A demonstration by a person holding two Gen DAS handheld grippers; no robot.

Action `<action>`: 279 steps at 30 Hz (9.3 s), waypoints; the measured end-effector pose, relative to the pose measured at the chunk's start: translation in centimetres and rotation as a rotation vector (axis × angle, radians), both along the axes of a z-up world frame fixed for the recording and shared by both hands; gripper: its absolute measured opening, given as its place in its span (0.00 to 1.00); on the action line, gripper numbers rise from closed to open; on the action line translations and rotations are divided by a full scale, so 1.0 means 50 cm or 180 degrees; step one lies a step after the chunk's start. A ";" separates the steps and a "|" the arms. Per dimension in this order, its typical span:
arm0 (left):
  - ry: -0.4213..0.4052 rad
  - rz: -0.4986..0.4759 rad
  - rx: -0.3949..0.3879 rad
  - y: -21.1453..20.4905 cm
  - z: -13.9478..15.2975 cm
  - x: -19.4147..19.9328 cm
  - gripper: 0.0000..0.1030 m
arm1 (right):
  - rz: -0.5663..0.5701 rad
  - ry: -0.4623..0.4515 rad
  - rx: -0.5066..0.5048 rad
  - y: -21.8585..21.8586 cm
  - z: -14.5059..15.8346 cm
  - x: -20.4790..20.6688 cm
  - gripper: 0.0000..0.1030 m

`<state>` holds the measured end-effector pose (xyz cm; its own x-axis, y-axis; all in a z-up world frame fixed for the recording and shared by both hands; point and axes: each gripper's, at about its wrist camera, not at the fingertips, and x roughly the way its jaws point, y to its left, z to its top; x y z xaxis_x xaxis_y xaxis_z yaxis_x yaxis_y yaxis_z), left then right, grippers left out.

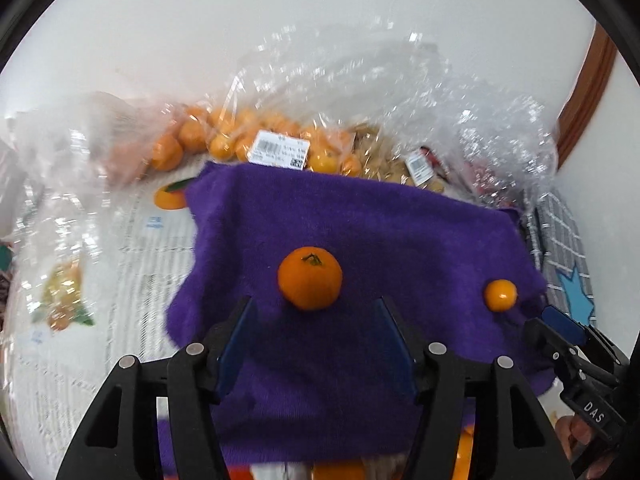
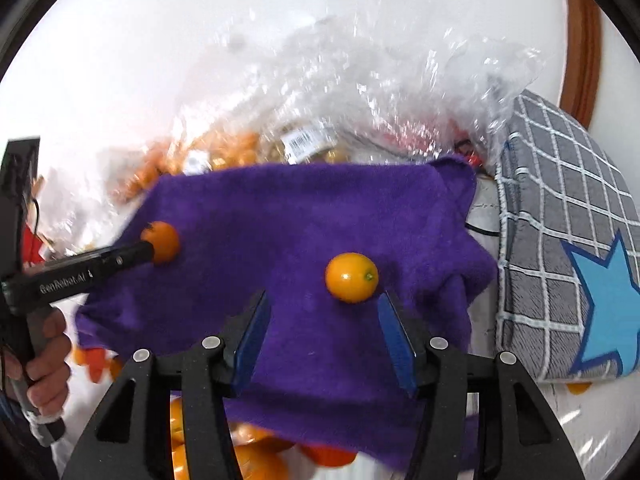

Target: Organize fruits

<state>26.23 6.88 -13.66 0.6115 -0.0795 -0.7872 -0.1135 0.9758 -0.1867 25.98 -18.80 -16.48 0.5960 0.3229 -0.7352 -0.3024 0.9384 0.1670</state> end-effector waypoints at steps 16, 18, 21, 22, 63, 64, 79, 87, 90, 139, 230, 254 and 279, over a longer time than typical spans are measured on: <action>-0.0442 -0.0107 -0.0068 -0.018 0.067 -0.203 0.53 | 0.0016 -0.0174 -0.0115 -0.033 0.077 -0.210 0.51; -0.0497 -0.0125 -0.0063 -0.024 0.075 -0.223 0.53 | 0.0046 -0.0143 -0.0115 -0.033 0.075 -0.229 0.49; -0.0583 -0.0134 -0.0015 -0.030 0.086 -0.253 0.53 | 0.0070 -0.0156 -0.0161 -0.029 0.071 -0.255 0.48; -0.0592 -0.0145 -0.0029 -0.030 0.087 -0.260 0.53 | 0.0044 -0.0188 -0.0197 -0.029 0.070 -0.265 0.48; -0.0124 -0.0467 -0.0243 -0.023 -0.090 -0.301 0.53 | 0.0265 -0.0084 -0.0376 0.051 -0.089 -0.301 0.27; -0.0109 -0.0483 -0.0258 -0.030 -0.096 -0.297 0.53 | 0.0260 -0.0126 -0.0448 0.046 -0.088 -0.308 0.27; -0.0253 -0.0513 -0.0418 -0.049 -0.127 -0.292 0.23 | 0.0077 -0.0003 -0.0339 -0.027 -0.097 -0.305 0.26; -0.0426 -0.0494 -0.0504 -0.042 -0.116 -0.307 0.23 | 0.0128 -0.0037 -0.0205 -0.033 -0.093 -0.310 0.26; -0.0476 -0.0494 -0.0478 -0.045 -0.111 -0.311 0.23 | 0.0191 -0.0047 -0.0165 -0.031 -0.091 -0.312 0.26; -0.1337 -0.0397 -0.0285 -0.031 0.042 -0.386 0.23 | 0.0147 -0.0569 -0.0035 -0.064 0.065 -0.372 0.26; -0.0817 0.0013 -0.0345 0.004 -0.083 -0.067 0.47 | -0.0047 -0.0241 -0.0254 0.010 -0.060 -0.021 0.51; -0.1063 0.0029 -0.0359 -0.003 -0.031 -0.165 0.49 | -0.0314 -0.0433 0.0045 -0.050 0.032 -0.134 0.51; -0.0672 -0.0162 -0.0392 0.035 -0.067 -0.292 0.46 | -0.0045 0.0038 0.0066 -0.032 -0.046 -0.274 0.42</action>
<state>11.60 8.65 -17.03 0.7541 -0.2018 -0.6250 -0.0108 0.9477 -0.3191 12.26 -20.41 -18.76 0.5918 0.3297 -0.7355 -0.2870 0.9389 0.1899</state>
